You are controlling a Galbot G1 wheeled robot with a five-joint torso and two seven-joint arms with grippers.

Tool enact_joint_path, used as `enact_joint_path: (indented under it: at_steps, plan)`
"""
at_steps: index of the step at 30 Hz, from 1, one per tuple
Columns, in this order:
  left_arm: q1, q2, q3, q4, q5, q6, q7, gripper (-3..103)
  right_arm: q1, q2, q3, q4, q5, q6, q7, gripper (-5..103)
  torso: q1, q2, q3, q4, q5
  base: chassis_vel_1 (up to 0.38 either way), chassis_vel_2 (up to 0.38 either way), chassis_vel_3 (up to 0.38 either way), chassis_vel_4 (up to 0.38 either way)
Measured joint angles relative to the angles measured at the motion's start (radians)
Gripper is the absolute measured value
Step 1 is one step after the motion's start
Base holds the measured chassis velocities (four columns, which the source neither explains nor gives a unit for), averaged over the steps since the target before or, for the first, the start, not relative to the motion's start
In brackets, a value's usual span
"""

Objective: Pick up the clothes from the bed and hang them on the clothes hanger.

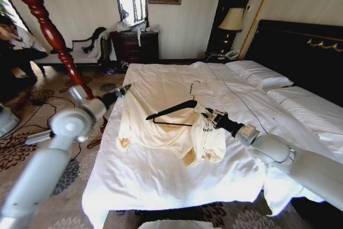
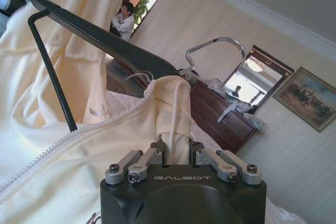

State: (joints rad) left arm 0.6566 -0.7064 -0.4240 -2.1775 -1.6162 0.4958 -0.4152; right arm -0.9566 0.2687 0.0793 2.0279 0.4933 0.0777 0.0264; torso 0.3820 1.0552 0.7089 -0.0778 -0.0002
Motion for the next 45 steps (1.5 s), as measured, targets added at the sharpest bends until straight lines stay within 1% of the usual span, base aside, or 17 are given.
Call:
enact_joint_path:
  at_steps: [3,8,11,17,21,23,27,28,30,31,33,35,37,38,40,42,45]
  plan:
    - [-0.025,0.036,0.004,-0.050,-0.024,0.001,0.018,0,-0.002,0.007,-0.003,0.002,-0.013,-0.033,0.009,22,0.000,0.000,0.000,0.0000,-0.0001,0.000,0.000,0.000,0.000]
    - [-0.050,0.051,0.006,-0.086,-0.051,0.002,0.037,0,-0.004,0.011,-0.006,0.003,-0.024,-0.058,0.017,22,0.000,0.000,0.000,-0.0001,0.0000,0.000,0.000,0.000,0.000]
    - [-0.065,0.055,0.010,-0.126,-0.063,0.006,0.057,0,-0.004,0.024,-0.020,-0.002,-0.033,-0.087,0.035,22,0.000,0.000,0.000,-0.0001,0.0001,0.000,0.000,0.000,0.000]
    - [-0.059,0.062,0.003,-0.170,-0.065,0.007,0.079,0,-0.005,0.032,-0.030,-0.006,-0.035,-0.104,0.054,22,0.000,0.000,0.000,-0.0001,0.0002,0.000,0.000,0.000,0.000]
    - [-0.059,0.061,0.009,-0.198,-0.066,0.007,0.094,0,-0.001,0.038,-0.039,-0.004,-0.025,-0.098,0.056,22,0.000,0.000,0.000,-0.0001,0.0002,0.000,0.000,0.000,0.000]
    - [-0.058,0.054,0.047,-0.228,-0.061,0.013,0.113,0,0.015,0.050,-0.062,0.004,-0.004,-0.079,0.054,22,0.000,0.000,0.000,-0.0001,0.0002,0.000,0.000,0.000,0.000]
    - [-0.043,0.046,0.093,-0.251,-0.040,0.027,0.124,0,0.028,0.066,-0.081,0.009,0.018,-0.050,0.049,22,0.000,0.000,0.000,-0.0002,0.0002,0.000,0.000,0.000,0.000]
    - [-0.027,0.041,0.136,-0.262,-0.016,0.039,0.129,0,0.037,0.076,-0.086,0.015,0.041,-0.014,0.034,22,0.000,0.000,0.000,0.0000,0.0003,0.000,0.000,0.000,0.000]
    - [-0.019,0.039,0.189,-0.263,0.010,0.050,0.132,0,0.042,0.077,-0.085,0.022,0.061,0.029,0.017,22,0.000,0.000,0.000,0.0000,0.0002,0.000,0.000,0.000,0.000]
    - [-0.019,0.039,0.189,-0.263,0.010,0.050,0.132,0,0.042,0.077,-0.085,0.022,0.061,0.029,0.017,22,0.000,0.000,0.000,0.0000,0.0002,0.000,0.000,0.000,0.000]
    - [-0.015,0.039,0.252,-0.261,0.025,0.058,0.133,0,0.055,0.076,-0.071,0.033,0.085,0.064,0.008,22,0.000,0.000,0.000,-0.0003,0.0002,0.000,0.000,0.000,0.000]
    - [-0.014,0.041,0.311,-0.260,0.042,0.068,0.133,0,0.073,0.074,-0.058,0.038,0.105,0.074,0.008,22,0.000,0.000,0.000,0.0000,0.0002,0.000,0.000,0.000,0.000]
    - [-0.014,0.042,0.328,-0.260,0.050,0.070,0.132,0,0.076,0.073,-0.054,0.039,0.109,0.075,0.008,22,0.000,0.000,0.000,0.0000,0.0002,0.000,0.000,0.000,0.000]
    - [-0.013,0.043,0.368,-0.260,0.070,0.078,0.132,0,0.083,0.070,-0.044,0.040,0.116,0.077,0.013,22,0.000,0.000,0.000,0.0000,0.0000,0.000,0.000,0.000,0.000]
    - [-0.010,0.043,0.414,-0.258,0.105,0.083,0.131,0,0.087,0.066,-0.031,0.043,0.123,0.079,0.021,22,0.000,0.000,0.000,-0.0001,0.0002,0.000,0.000,0.000,0.000]
    - [-0.007,0.043,0.427,-0.257,0.121,0.085,0.131,0,0.087,0.063,-0.026,0.045,0.127,0.080,0.024,22,0.000,0.000,0.000,-0.0002,0.0002,0.000,0.000,0.000,0.000]
    - [0.005,0.047,0.452,-0.252,0.173,0.090,0.132,0,0.084,0.058,-0.014,0.056,0.141,0.077,0.046,22,0.000,0.000,0.000,0.0000,0.0001,0.000,0.000,0.000,0.000]
